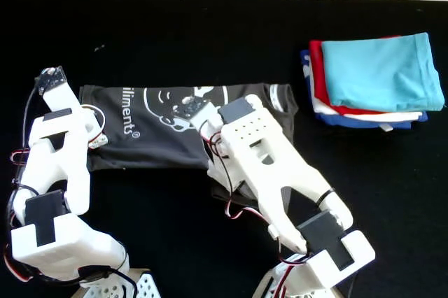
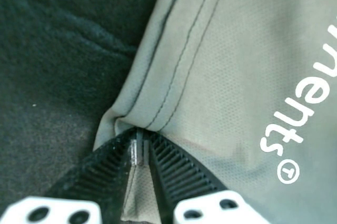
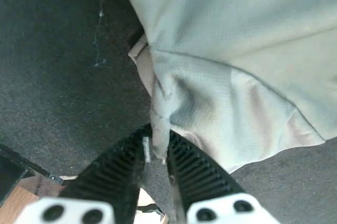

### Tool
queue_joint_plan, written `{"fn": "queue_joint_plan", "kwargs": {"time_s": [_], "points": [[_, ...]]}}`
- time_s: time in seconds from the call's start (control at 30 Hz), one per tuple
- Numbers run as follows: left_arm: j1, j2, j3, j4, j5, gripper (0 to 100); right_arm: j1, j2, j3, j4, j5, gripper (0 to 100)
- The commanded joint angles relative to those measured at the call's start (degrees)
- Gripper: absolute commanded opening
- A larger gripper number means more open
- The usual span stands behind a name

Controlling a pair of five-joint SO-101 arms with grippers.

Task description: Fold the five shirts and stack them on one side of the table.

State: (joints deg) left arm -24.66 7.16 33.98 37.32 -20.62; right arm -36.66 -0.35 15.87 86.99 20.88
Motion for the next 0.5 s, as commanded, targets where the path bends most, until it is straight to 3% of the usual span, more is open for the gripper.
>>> {"fn": "queue_joint_plan", "kwargs": {"time_s": [0.0,0.13,0.27,0.47], "points": [[0.31,0.04,0.13,-1.93,0.53,1,-0.22,-2.59,-2.15,0.92,0.09,6.3],[0.31,0.04,0.13,-1.93,0.53,1,-0.31,-3.03,-2.59,0.84,-4.13,16.0],[0.31,0.04,0.13,-1.93,0.53,1,0.22,-3.21,-8.31,0.92,-7.38,16.3],[0.31,0.04,0.13,-1.93,0.53,1,14.02,0.40,-13.93,-7.08,-8.00,11.6]]}}
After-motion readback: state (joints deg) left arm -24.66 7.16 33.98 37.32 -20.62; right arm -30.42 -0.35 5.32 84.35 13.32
